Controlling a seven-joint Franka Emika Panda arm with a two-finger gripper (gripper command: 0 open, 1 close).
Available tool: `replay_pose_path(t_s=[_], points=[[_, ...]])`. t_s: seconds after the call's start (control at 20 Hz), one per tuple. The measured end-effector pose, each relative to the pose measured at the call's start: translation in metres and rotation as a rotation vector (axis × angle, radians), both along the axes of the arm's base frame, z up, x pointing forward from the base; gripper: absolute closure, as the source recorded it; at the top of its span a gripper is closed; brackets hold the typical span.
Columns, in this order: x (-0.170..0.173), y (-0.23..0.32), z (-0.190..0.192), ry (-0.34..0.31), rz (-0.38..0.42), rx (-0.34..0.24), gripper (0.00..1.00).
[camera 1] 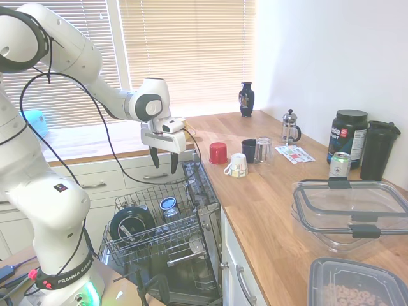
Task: Unload the gray mug from the dishwasher
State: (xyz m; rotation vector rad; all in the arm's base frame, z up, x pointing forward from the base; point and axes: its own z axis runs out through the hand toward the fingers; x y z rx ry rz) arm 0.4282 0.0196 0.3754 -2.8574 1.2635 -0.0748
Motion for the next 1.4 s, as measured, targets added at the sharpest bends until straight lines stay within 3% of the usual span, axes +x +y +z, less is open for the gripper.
replay_pose_path(t_s=[0.3, 0.55, 1.0, 1.4], points=[[0.0, 0.016, 0.0, -0.011, 0.035, -0.009, 0.0], [0.001, 0.063, -0.013, -0.027, 0.157, -0.062, 0.0], [0.027, 0.175, -0.088, -0.035, 0.429, -0.21, 0.0], [0.044, 0.258, -0.168, 0.042, 0.608, -0.295, 0.0]])
